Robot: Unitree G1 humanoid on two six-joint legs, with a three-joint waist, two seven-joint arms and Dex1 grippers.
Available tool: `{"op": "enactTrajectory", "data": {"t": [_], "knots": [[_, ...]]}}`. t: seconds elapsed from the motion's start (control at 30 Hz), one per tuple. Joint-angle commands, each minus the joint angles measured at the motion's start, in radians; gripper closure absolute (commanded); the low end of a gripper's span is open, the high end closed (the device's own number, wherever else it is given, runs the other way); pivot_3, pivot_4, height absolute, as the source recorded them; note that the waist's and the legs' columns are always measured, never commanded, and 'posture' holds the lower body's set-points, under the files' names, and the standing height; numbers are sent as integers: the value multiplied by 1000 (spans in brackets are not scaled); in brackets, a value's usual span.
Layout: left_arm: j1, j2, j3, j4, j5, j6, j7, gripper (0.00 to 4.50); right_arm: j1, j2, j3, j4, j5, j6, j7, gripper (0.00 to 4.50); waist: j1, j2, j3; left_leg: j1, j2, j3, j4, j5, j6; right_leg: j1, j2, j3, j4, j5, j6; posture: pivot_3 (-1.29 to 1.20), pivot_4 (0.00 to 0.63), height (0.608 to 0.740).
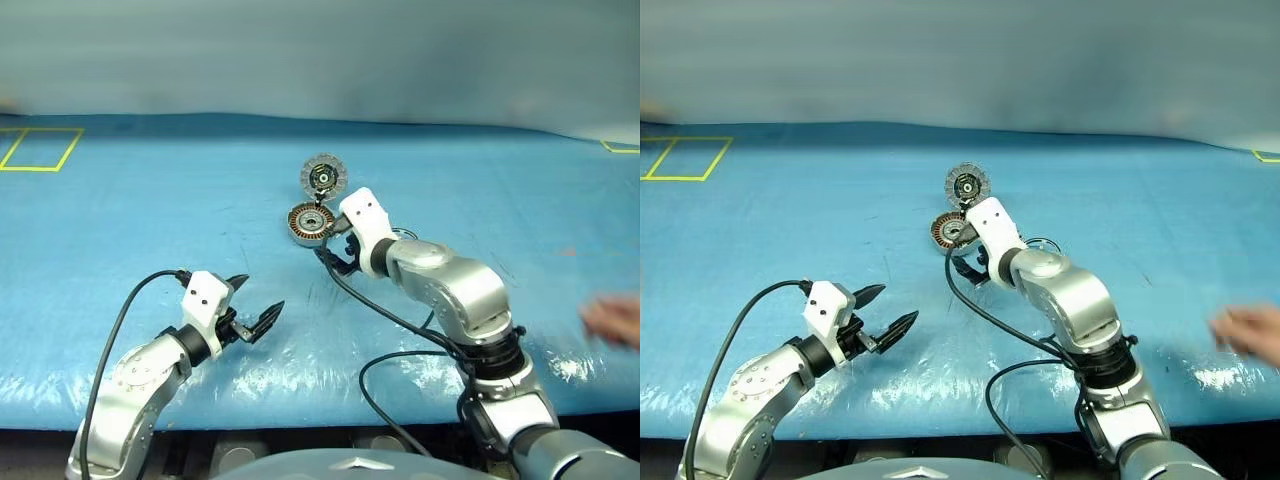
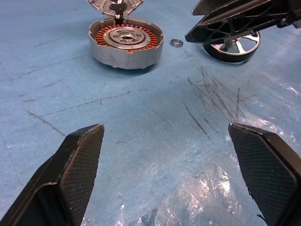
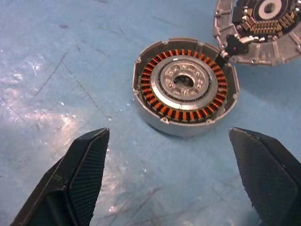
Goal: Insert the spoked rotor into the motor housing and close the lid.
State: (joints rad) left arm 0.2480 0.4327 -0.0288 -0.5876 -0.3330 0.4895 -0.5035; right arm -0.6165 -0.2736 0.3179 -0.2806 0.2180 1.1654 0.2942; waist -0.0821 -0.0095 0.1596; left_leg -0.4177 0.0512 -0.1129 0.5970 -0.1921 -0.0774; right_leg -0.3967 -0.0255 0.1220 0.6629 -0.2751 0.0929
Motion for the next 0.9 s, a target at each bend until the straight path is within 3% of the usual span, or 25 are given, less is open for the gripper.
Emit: {"op": "enactTrajectory", "data": {"t": [0.03,0.37,0.73,0.9], "knots": [[-2,-5,-7,-8,0,-29,-5,0,-96,27,83,152,-56,-119,36,234,-2,0,0,0,0,0,0,0,0,0,0,0,0,0,0,0,150,740],[49,-19,1,-22,24,-61,37,0,-210,105,162,468,-141,-300,142,234,1,1,0,0,0,0,-2,0,0,0,0,0,0,3,-4,0,150,740],[85,-26,3,-38,22,-76,57,0,-245,104,198,609,-201,-273,261,234,-1,1,0,1,0,0,-1,0,0,1,0,0,1,3,-4,0,150,740],[87,-25,2,-34,21,-84,58,0,-273,111,235,670,-219,-239,335,1750,-1,1,0,3,0,0,-1,0,0,3,0,0,1,3,-4,0,150,740]]}}
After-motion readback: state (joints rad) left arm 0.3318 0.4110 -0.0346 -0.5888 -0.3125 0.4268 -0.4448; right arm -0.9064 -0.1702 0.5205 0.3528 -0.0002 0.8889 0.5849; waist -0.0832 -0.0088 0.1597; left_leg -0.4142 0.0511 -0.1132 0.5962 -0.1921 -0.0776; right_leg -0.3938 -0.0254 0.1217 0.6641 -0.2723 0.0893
